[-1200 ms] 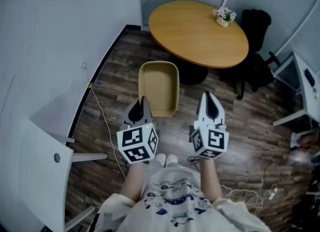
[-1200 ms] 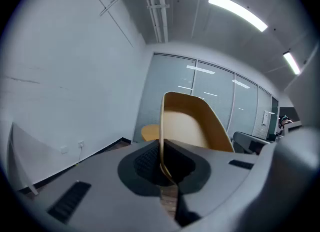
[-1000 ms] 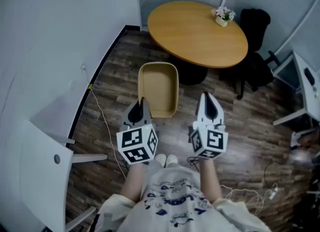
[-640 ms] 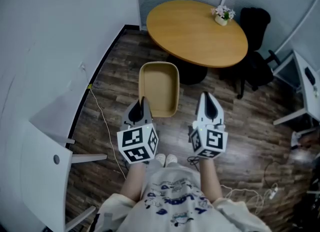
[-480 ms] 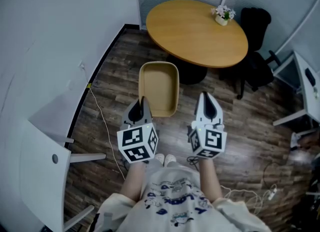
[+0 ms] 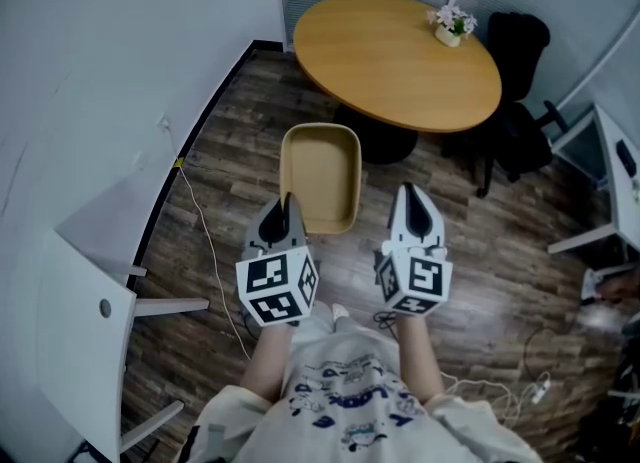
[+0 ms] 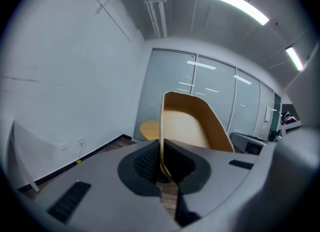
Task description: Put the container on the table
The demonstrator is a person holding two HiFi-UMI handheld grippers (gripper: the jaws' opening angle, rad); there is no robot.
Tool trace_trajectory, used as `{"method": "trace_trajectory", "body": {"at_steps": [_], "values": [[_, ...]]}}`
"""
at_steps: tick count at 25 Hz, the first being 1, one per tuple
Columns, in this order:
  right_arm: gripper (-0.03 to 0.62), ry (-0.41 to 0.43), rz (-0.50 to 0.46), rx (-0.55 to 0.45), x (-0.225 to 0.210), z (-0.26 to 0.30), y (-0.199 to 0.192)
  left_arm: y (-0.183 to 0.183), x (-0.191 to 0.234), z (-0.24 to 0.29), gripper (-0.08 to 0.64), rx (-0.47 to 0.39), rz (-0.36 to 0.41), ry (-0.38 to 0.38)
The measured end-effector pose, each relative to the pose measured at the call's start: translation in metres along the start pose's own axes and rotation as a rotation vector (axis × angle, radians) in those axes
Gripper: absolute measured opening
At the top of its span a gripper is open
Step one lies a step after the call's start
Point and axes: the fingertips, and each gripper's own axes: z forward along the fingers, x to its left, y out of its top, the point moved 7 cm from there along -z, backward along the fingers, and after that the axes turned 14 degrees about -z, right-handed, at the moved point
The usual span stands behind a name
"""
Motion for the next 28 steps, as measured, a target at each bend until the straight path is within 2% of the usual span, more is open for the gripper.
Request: {"method": "trace_trajectory", "body": {"at_steps": [6, 12, 28], "values": [[0.011, 0.002, 0.000, 0.015, -0.005, 0.017, -0.002, 0.002, -0.003, 0.018, 0.009, 0.013, 0.006, 0.004], [0.011, -0.020, -0.009, 0.016, -0.019, 0.055, -0.006, 0.012, -0.007, 0.061, 0.009, 0.023, 0.011, -0.014], [0.011, -0.072, -0.012, 0.033, -0.040, 0.233, 0.008, 0.094, -0.001, 0.236, 0.009, 0.047, 0.044, -0.090]]}}
